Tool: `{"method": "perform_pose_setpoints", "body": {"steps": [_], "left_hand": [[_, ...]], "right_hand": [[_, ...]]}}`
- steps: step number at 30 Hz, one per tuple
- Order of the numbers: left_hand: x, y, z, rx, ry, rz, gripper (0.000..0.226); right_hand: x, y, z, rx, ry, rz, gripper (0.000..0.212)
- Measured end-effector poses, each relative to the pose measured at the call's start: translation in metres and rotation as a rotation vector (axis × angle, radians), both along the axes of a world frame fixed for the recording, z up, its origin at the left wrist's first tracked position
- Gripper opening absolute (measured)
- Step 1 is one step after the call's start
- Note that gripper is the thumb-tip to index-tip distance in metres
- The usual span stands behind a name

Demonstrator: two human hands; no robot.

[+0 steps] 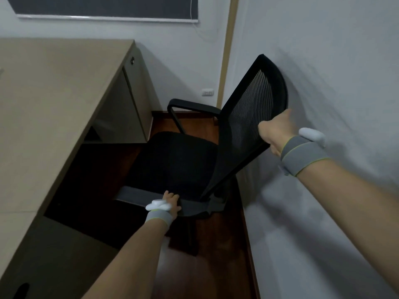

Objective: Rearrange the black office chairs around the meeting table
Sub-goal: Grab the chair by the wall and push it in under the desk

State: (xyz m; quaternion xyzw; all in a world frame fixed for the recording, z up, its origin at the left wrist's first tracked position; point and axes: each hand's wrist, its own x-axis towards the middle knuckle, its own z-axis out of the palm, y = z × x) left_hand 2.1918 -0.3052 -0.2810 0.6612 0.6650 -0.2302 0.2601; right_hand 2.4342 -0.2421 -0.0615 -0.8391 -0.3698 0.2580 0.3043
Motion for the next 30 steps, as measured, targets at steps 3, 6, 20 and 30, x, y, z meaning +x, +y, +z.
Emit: {"method": "perform_pose_setpoints", "body": {"steps": [3,6,20,30], "left_hand": [[-0.011,0.007,0.007,-0.062,0.024,0.071,0.064],[-0.032,0.011,0.009,-0.055,-0.018,0.122,0.078],[-0.094,0.052,0.02,-0.094,0.061,0.382,0.086],[-0.141,0.101,0.09,0.11,-0.372,0.37,0.087]], "right_hand": [[-0.017,0.009,0.003,0.031,0.067,0.039,0.078],[-0.038,0.019,0.006,0.057,0.056,0.056,0.077],[-0.127,0.08,0.008,0.009,0.075,0.218,0.084],[-0.202,0.117,0.018,-0.022,0.276,0.399,0.079]]}}
